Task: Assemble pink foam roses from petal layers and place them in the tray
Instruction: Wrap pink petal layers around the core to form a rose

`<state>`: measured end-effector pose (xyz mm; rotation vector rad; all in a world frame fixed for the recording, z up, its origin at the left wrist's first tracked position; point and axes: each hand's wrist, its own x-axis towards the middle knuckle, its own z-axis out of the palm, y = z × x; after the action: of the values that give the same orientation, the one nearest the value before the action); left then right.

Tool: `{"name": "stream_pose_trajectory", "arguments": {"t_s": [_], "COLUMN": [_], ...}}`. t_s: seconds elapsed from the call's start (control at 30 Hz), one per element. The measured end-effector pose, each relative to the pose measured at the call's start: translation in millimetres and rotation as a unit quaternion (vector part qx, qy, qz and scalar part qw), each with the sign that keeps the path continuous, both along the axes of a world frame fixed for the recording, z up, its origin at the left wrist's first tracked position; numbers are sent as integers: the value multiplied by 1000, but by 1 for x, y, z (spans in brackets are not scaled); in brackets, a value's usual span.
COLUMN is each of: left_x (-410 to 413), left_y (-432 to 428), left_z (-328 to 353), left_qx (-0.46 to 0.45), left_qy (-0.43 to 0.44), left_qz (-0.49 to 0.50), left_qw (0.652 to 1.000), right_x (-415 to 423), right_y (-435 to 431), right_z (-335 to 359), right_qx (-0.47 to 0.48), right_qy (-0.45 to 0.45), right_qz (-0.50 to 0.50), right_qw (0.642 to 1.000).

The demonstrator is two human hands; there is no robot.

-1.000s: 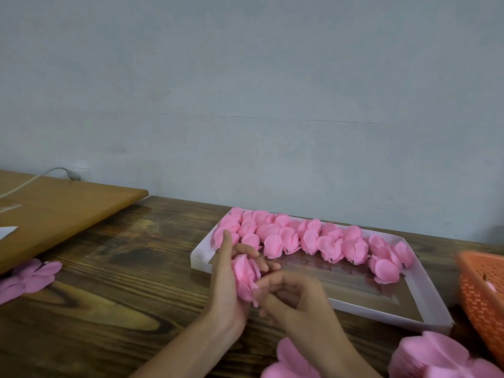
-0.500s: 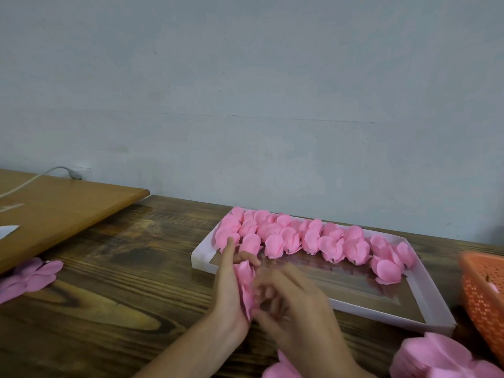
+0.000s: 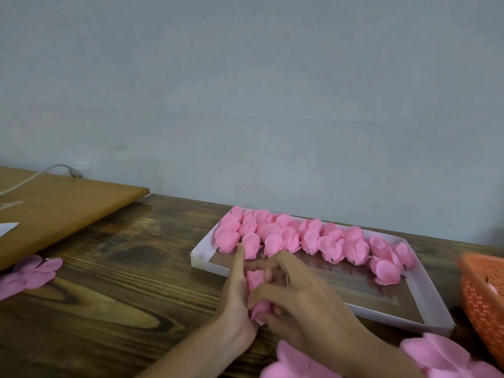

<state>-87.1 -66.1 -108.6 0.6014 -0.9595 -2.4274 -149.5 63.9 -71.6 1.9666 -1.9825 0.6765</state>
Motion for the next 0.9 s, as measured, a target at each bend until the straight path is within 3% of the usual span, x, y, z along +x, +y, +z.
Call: {"name": "stream_pose_trajectory", "arguments": {"t_s": [0.3, 0.47, 0.6, 0.9], "left_x": [-2, -2, -2, 0], "left_y": [-3, -6, -6, -16], "left_z": [1, -4, -6, -7], "left_qx": [-33, -48, -108, -202], "left_qy": [20, 37, 47, 85], "left_qz": [-51, -62, -79, -221], "left_qw": [998, 996, 990, 950], "right_x": [1, 4, -1, -16], "right_y": [-1, -5, -7, -1], "right_z": [-1, -5, -6, 9], "right_qx": [-18, -49, -73, -23], "right_qy": [-7, -59, -95, -158], "right_qz": [-28, -67, -63, -32], "right_qw": [999, 995, 991, 987]}}
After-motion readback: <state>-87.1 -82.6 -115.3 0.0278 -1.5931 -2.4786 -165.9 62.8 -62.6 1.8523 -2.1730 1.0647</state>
